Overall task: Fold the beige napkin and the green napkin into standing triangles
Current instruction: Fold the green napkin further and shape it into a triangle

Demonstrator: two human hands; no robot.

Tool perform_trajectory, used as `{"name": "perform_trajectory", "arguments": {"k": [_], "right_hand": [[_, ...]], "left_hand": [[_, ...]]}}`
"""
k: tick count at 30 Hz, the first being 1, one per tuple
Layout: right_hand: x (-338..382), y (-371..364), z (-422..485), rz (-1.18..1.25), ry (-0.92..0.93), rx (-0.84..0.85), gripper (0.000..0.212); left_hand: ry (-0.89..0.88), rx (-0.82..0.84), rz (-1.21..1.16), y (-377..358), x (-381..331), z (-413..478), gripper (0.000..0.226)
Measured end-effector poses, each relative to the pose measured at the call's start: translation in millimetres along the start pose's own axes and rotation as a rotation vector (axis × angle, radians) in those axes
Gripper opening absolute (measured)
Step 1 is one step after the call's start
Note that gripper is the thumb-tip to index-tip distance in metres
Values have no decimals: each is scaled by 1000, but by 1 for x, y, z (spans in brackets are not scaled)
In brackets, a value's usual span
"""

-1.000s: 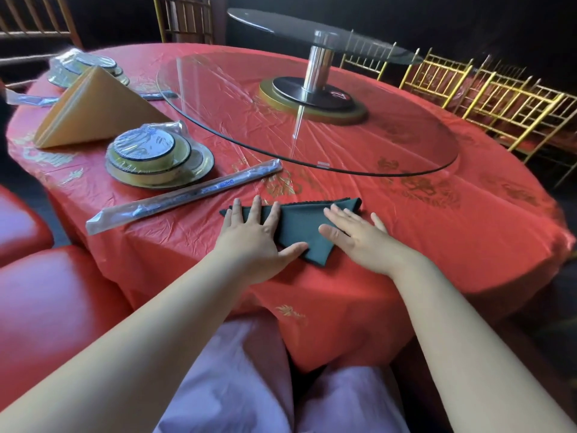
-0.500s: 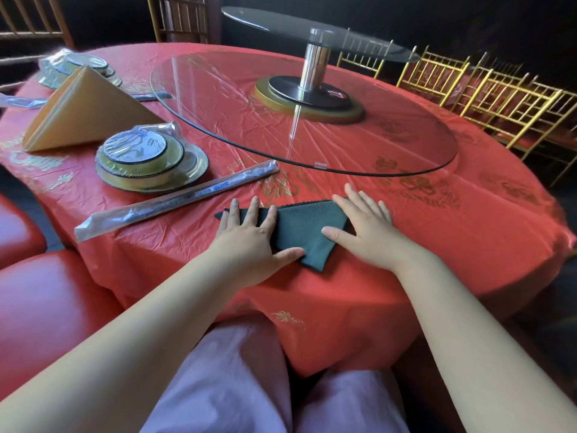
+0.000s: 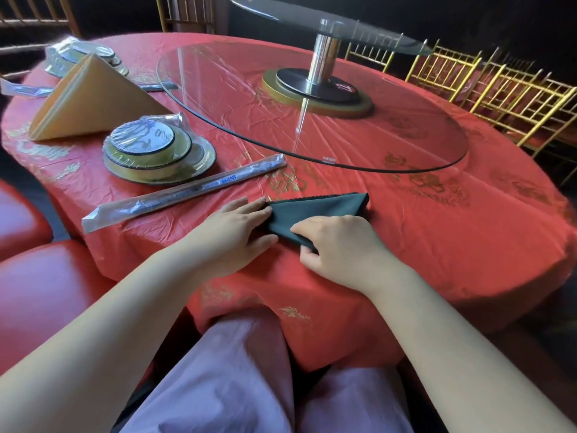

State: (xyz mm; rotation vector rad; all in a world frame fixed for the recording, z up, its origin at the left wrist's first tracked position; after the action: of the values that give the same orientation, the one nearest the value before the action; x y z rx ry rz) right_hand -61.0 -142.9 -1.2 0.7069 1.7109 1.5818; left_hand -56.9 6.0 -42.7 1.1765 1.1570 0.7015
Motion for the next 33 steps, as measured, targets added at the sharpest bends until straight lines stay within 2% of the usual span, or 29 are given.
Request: {"name": "perform_trajectory", "arguments": {"k": [5, 10, 12, 15, 17, 21, 23, 26, 28, 33], "right_hand": [[-2, 5, 0, 19, -17, 134, 32], [-4, -2, -7, 36, 28, 286, 59], [-6, -4, -9, 57, 44, 288, 65], [-17, -2, -10, 168, 20, 215, 56], [-26, 6, -10, 327, -28, 117, 48], [-41, 37, -8, 480, -141, -203, 45], [-39, 55, -3, 503, -196, -317, 46], [-30, 83, 9, 539, -217, -470, 36], [-23, 97, 17, 562, -228, -524, 28], [-16, 104, 44, 597, -301, -446, 20]], "left_hand": [[75, 108, 169, -3, 3, 2, 69], [156, 166, 196, -8, 2, 1, 76], [186, 165, 195, -8, 2, 3, 78], [193, 155, 183, -5, 3, 7, 81], [168, 63, 151, 1, 5, 7, 82], [76, -486, -88, 36, -2, -9, 73], [-18, -615, -169, 50, -10, -12, 56], [-165, -571, -272, 68, -20, -7, 34], [-226, -558, -284, 84, -20, -3, 37], [-271, -387, -266, 115, -1, 18, 43]]}}
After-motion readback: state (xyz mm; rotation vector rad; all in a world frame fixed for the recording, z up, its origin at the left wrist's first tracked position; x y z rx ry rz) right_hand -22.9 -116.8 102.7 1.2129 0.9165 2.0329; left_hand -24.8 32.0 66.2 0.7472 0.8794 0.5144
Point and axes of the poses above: each hand's wrist, its own z-axis towards the middle knuckle, its own y-axis out of the back of the hand, x = y × z, the point moved 4 cm from there along z, towards the middle knuckle, and after that the axes turned 9 degrees about x, right-handed, at the moved point
